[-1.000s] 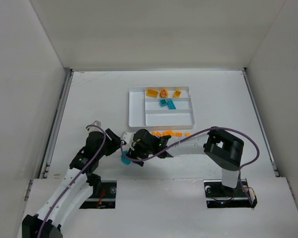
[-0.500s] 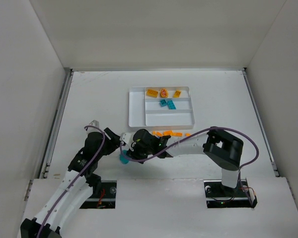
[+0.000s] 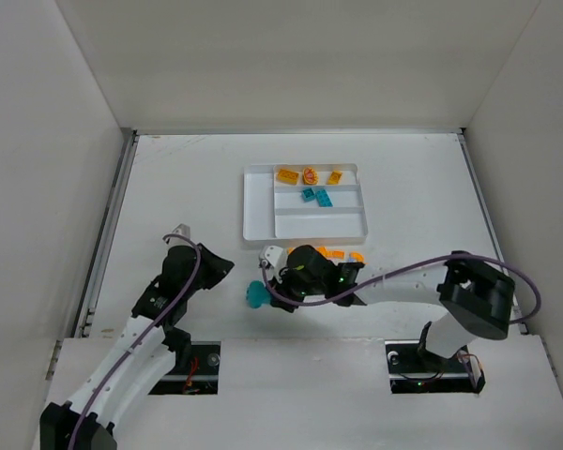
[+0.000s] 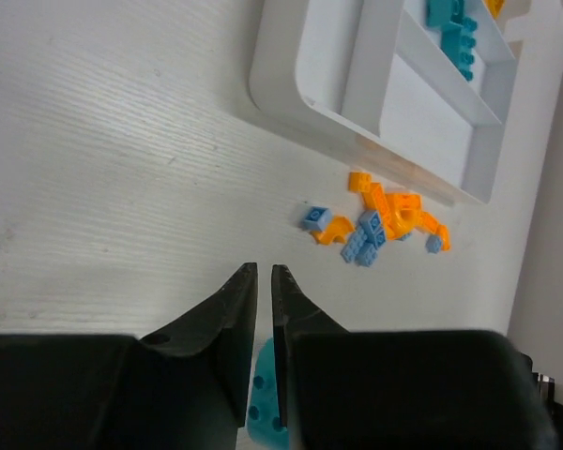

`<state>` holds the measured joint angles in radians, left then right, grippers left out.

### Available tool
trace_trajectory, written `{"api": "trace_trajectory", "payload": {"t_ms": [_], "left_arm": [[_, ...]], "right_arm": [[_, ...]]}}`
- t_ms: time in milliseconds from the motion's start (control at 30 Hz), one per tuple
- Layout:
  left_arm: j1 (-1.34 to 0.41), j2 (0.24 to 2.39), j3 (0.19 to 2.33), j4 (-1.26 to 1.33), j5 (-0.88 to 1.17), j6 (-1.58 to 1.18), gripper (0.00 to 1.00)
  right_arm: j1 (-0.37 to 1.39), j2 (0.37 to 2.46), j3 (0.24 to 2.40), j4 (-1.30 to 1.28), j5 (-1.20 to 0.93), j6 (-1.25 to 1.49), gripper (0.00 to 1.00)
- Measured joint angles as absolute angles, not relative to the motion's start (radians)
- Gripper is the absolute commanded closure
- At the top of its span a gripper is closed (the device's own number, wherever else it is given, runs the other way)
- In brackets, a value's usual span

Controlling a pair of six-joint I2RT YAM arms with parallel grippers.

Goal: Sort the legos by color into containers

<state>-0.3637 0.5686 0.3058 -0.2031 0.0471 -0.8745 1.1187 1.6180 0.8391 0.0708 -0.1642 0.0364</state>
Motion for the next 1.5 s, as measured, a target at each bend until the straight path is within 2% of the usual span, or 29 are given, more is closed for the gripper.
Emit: {"api": "trace_trajectory", "payload": {"t_ms": [133,233,367,600,733,900,967,1067,1167,1267,1500], "left_arm": [[-0.373,0.57,0.306,-0.135,0.103,-0.907,0.82],[-0.386,0.554,0.305,-0.062,0.15,-0.936,0.59],[-0.419,0.543,0.303,0.047,0.213,-0.988,0.41],[-0.502,0.623,0.297,0.146,0.263,-1.043,0.35],[-0.542,0.694,0.288,0.19,0.262,-1.057,0.36],[-0.582,0.797,0.288,0.264,0.261,-1.066,0.48],[-0.595,0.83,0.288,0.295,0.26,-1.069,0.56],[-0.604,0.862,0.289,0.337,0.259,-1.079,0.74],[-0.604,0.862,0.289,0.358,0.254,-1.082,0.83],[-0.59,0.846,0.289,0.358,0.254,-1.082,0.87],[-0.473,0.738,0.289,0.336,0.269,-1.082,0.89]], "right_arm": [[1.107,1.471,0.738,0.104,-0.136,0.097,0.8],[1.083,1.386,0.699,0.12,-0.099,0.13,0.81],[1.045,1.343,0.688,0.146,-0.054,0.161,0.82],[1.0,1.328,0.677,0.158,-0.031,0.184,0.81],[0.994,1.328,0.677,0.162,-0.032,0.187,0.81],[0.994,1.328,0.677,0.173,-0.033,0.189,0.81],[0.994,1.328,0.676,0.175,-0.034,0.19,0.81],[0.994,1.328,0.671,0.179,-0.033,0.192,0.81],[0.989,1.328,0.67,0.188,-0.033,0.199,0.81],[0.988,1.328,0.67,0.202,-0.033,0.204,0.81],[0.989,1.307,0.649,0.263,-0.014,0.229,0.81]]}}
